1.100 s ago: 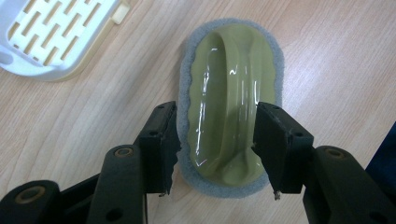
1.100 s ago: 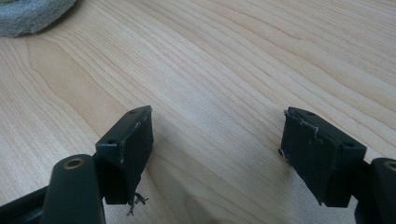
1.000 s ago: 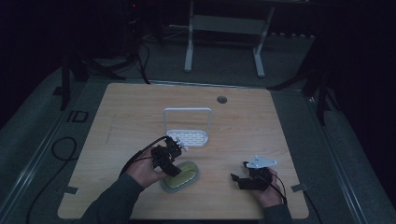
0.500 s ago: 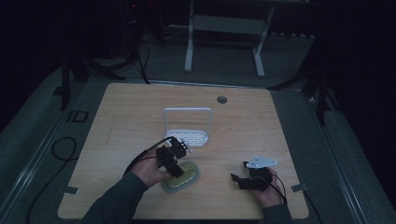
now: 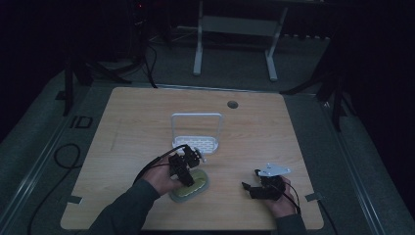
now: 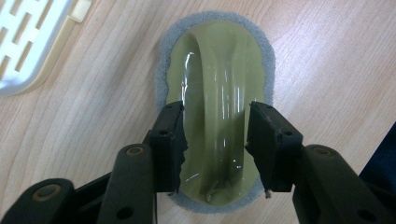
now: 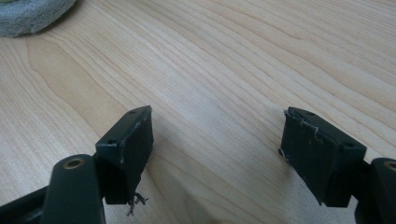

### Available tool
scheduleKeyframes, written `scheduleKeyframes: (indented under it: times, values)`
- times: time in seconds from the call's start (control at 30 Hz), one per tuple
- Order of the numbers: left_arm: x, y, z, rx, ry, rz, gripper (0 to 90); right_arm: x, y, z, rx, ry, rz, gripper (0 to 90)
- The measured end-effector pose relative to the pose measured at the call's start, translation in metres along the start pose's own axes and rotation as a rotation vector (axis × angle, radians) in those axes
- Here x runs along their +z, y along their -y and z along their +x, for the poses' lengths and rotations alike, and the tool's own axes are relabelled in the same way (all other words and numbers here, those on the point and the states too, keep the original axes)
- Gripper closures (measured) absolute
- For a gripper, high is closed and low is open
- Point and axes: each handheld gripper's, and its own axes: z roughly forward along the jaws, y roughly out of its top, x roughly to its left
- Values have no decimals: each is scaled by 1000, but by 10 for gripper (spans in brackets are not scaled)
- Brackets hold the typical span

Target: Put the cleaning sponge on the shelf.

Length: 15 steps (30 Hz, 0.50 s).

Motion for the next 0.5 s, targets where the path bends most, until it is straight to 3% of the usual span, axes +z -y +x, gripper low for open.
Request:
scheduleKeyframes:
  times: [0.5]
  values:
    - [6,-4,0,21,0,37,673,0,0,0,0,0,0,247]
